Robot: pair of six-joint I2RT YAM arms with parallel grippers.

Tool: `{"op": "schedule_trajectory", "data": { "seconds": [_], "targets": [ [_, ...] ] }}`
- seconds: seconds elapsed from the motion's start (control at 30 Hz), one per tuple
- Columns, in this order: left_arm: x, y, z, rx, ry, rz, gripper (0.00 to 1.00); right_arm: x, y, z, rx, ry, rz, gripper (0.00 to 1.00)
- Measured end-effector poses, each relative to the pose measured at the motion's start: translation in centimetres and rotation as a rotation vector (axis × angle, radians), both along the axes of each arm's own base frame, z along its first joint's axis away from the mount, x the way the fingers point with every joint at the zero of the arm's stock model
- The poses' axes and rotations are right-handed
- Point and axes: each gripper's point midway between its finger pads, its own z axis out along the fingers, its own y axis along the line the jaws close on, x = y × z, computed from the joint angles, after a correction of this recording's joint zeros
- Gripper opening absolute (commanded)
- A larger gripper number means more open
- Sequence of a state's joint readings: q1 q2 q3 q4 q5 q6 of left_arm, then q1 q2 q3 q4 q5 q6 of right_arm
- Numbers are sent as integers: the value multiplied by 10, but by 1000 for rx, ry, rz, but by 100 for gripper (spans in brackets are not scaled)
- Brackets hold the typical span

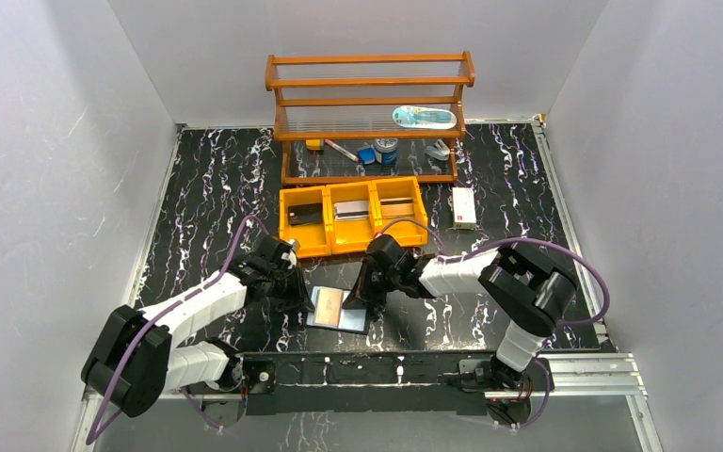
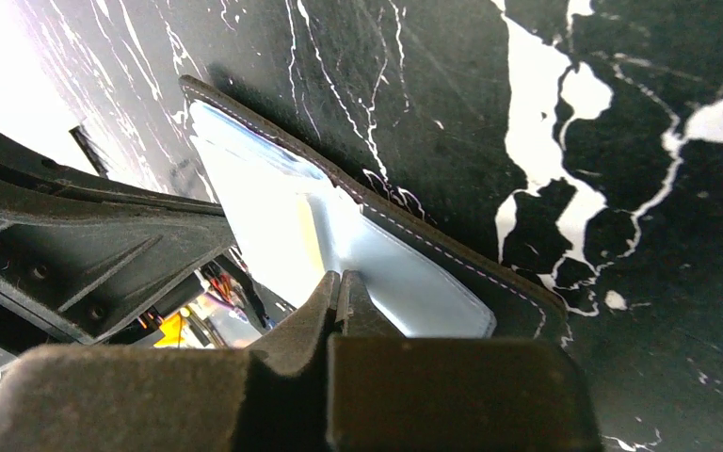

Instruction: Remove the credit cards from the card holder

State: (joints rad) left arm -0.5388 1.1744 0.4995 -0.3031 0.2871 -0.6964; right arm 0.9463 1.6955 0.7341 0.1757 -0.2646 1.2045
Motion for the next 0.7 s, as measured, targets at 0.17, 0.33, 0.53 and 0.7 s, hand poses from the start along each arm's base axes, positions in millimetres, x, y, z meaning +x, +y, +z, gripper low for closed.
{"op": "schedule_trajectory", "data": {
  "seconds": [0.17, 0.33, 0.53, 0.7],
  "targets": [
    [0, 1, 0, 4, -2, 6, 3, -1, -4, -1, -9, 6, -3, 2],
    [0, 4, 2, 13, -12, 12, 13, -2, -4, 0, -7, 7, 8, 20],
    [4, 3, 9, 11, -28, 14, 20, -4, 0, 4, 20, 7, 27, 27],
    [9, 1, 16, 2, -54, 18, 20, 4, 11, 15, 11, -30, 48, 39]
  ]
}}
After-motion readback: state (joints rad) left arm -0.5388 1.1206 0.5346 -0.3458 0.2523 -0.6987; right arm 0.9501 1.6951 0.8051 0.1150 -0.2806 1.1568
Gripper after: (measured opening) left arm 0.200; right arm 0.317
